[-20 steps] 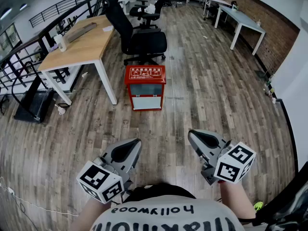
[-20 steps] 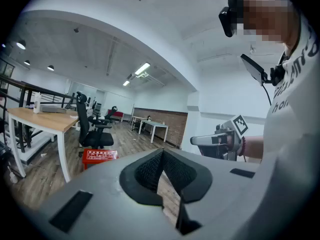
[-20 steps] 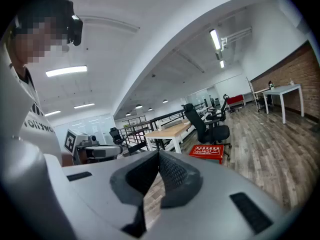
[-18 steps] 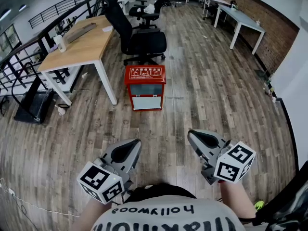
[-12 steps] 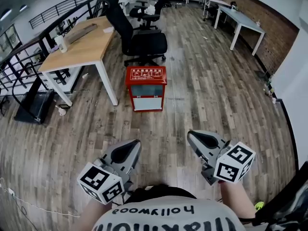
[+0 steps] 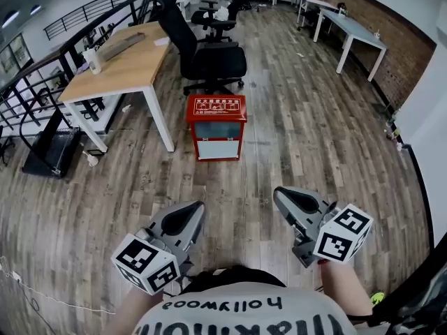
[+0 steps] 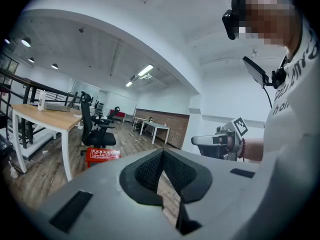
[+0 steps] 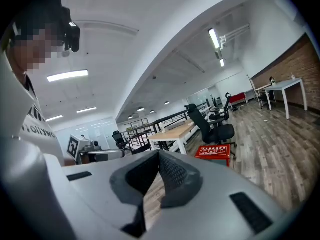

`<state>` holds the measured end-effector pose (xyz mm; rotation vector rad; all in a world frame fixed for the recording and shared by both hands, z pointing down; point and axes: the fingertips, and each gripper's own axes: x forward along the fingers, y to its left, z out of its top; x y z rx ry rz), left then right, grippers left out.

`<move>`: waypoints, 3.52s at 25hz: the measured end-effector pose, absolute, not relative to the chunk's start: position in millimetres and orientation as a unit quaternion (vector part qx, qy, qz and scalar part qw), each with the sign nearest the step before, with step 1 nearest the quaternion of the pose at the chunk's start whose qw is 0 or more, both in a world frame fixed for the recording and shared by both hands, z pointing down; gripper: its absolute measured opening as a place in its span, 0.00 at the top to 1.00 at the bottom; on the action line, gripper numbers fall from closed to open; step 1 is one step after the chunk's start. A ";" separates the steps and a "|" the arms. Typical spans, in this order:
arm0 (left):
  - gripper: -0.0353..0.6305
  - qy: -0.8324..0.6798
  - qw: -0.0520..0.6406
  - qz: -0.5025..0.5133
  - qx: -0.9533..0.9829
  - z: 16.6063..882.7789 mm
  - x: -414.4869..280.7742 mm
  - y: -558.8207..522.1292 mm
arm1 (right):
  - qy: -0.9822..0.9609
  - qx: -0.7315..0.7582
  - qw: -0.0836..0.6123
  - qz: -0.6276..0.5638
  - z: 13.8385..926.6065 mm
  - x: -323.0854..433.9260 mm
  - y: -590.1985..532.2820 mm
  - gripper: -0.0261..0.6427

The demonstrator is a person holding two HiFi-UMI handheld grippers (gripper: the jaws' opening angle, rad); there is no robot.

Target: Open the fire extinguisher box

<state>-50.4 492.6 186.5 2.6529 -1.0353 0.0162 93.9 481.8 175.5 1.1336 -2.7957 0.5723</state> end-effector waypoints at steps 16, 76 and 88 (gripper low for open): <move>0.94 -0.360 0.165 0.016 0.918 209.0 -86.1 473.8 | -0.906 0.370 0.051 0.200 192.8 66.8 464.7 0.95; 0.94 -0.393 0.189 0.059 0.898 236.2 -39.4 243.3 | -0.908 0.324 0.114 0.240 252.5 102.4 230.1 0.95; 0.94 -0.364 0.201 0.077 0.906 253.7 -70.3 185.2 | -0.895 0.345 0.119 0.257 268.7 71.4 180.7 0.95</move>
